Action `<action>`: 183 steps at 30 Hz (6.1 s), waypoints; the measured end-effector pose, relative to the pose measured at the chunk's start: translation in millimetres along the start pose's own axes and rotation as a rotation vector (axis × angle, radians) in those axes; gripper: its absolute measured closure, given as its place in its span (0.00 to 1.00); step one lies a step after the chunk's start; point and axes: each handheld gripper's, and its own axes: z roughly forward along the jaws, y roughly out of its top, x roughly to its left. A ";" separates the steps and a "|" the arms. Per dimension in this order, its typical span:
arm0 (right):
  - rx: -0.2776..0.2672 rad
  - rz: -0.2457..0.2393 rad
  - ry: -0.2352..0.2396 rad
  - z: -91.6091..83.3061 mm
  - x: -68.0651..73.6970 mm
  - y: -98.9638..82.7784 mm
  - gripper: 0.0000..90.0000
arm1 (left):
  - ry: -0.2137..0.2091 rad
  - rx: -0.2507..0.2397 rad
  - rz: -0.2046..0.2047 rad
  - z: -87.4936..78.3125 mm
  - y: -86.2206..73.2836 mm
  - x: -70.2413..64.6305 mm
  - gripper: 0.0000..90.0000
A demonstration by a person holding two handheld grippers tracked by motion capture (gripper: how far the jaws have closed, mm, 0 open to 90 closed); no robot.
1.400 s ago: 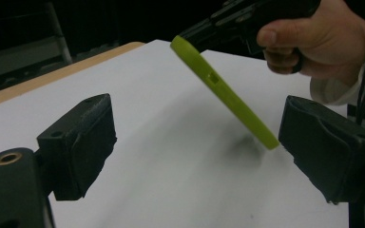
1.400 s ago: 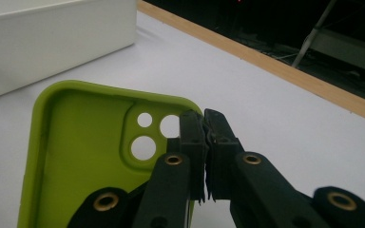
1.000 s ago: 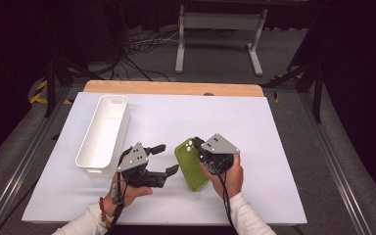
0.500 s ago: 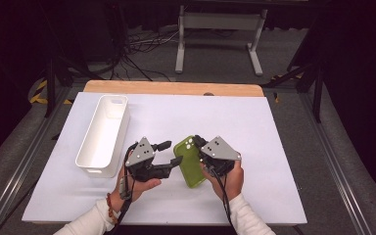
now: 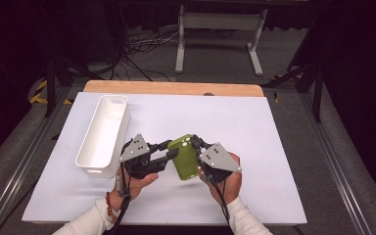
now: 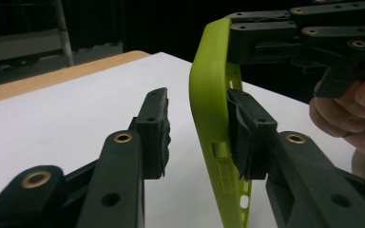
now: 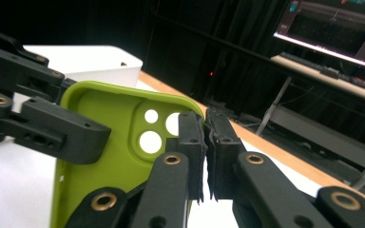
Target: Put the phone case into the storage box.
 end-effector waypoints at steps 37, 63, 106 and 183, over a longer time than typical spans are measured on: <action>-0.041 0.020 0.029 -5.1 7.7 1.9 0.92 | 0.011 -0.019 0.129 -12.5 13.3 5.8 0.86; -0.023 0.018 0.072 -15.9 -5.7 -1.4 0.76 | 0.025 -0.022 0.141 -19.1 16.3 9.3 0.86; 0.014 -0.031 0.036 -45.1 -37.9 -42.2 0.15 | 0.018 -0.023 0.171 -23.7 17.1 9.5 0.86; 0.073 -0.045 0.035 -82.2 -46.6 -96.6 0.16 | 0.078 -0.093 0.201 -89.4 45.1 40.2 0.86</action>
